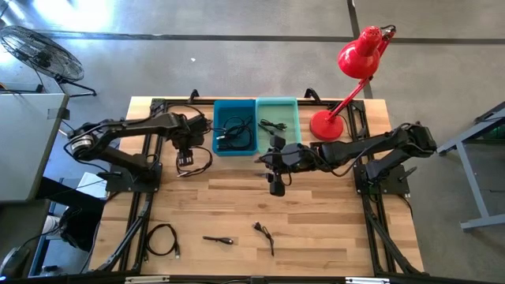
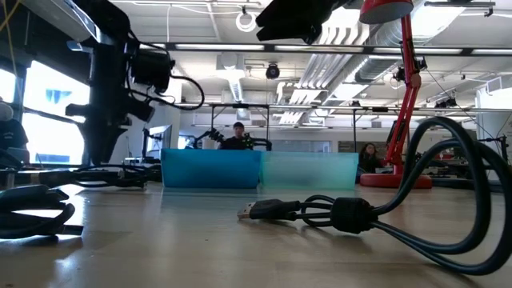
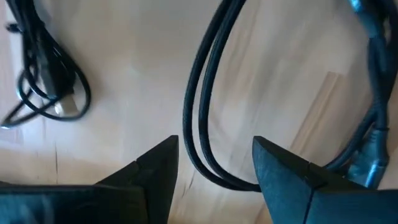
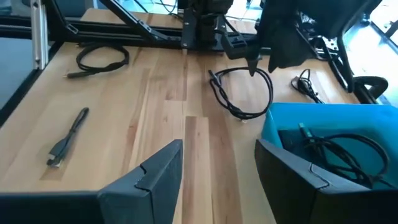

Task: Pick & Place USB Port
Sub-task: Put the black HDMI cable into the blue bin

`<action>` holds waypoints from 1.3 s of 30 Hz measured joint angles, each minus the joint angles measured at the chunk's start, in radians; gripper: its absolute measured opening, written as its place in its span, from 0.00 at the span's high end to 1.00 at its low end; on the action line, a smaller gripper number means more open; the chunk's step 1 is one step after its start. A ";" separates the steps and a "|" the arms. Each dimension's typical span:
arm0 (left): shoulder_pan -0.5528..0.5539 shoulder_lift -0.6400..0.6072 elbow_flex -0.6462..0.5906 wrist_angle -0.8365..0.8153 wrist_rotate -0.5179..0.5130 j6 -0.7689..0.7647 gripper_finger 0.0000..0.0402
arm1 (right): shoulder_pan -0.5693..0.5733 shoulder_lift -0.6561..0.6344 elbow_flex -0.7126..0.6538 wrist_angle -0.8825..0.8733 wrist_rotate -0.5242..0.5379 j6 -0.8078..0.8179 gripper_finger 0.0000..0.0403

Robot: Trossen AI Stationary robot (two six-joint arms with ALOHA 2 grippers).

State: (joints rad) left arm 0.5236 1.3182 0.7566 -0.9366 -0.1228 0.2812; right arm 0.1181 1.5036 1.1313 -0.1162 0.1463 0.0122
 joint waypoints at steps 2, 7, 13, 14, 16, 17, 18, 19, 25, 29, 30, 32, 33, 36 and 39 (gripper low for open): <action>0.000 0.012 -0.011 0.001 -0.016 -0.002 0.50 | 0.000 0.000 0.000 0.000 -0.004 0.015 0.52; 0.000 0.043 -0.048 0.035 -0.020 -0.002 0.50 | 0.000 0.000 0.000 0.000 -0.008 0.017 0.52; 0.000 0.067 -0.118 0.124 0.005 -0.044 0.56 | 0.000 0.000 0.000 0.000 -0.014 0.018 0.52; 0.000 0.066 -0.123 0.126 0.008 -0.049 0.60 | 0.000 0.000 0.000 0.000 -0.018 0.018 0.52; 0.000 0.065 -0.127 0.123 0.026 -0.050 0.74 | 0.000 0.000 0.000 0.000 -0.023 0.018 0.52; 0.000 0.065 -0.127 0.122 0.040 -0.045 0.83 | 0.000 0.000 0.000 0.000 -0.023 0.018 0.52; 0.000 0.063 -0.127 0.121 0.053 -0.037 0.91 | 0.000 0.000 0.000 0.000 -0.023 0.018 0.52; 0.000 0.063 -0.127 0.120 0.062 -0.032 0.95 | 0.000 0.000 0.000 0.000 -0.023 0.018 0.52; 0.000 0.061 -0.098 0.092 0.109 -0.024 0.98 | 0.000 0.000 0.000 0.000 -0.023 0.018 0.52; 0.000 0.038 -0.075 0.049 0.118 -0.024 0.99 | 0.000 0.000 0.000 0.000 -0.023 0.029 0.52; 0.000 0.030 -0.069 0.037 0.115 -0.024 0.99 | 0.000 0.000 0.000 0.000 -0.023 0.040 0.52; 0.000 0.008 -0.055 0.009 0.114 -0.024 0.99 | 0.000 0.000 0.000 0.000 -0.023 0.062 0.52; 0.000 -0.005 -0.048 -0.003 0.114 -0.025 0.99 | 0.000 0.000 0.000 -0.001 -0.023 0.067 0.52; 0.000 -0.051 -0.014 -0.043 0.118 -0.025 0.99 | 0.001 0.000 0.000 -0.006 -0.023 0.081 0.52; 0.000 -0.108 0.022 -0.070 0.137 -0.025 0.99 | 0.001 0.000 0.000 -0.007 -0.023 0.085 0.52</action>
State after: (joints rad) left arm 0.5232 1.2104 0.7787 -1.0061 0.0139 0.2565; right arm 0.1188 1.5036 1.1313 -0.1230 0.1230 0.0975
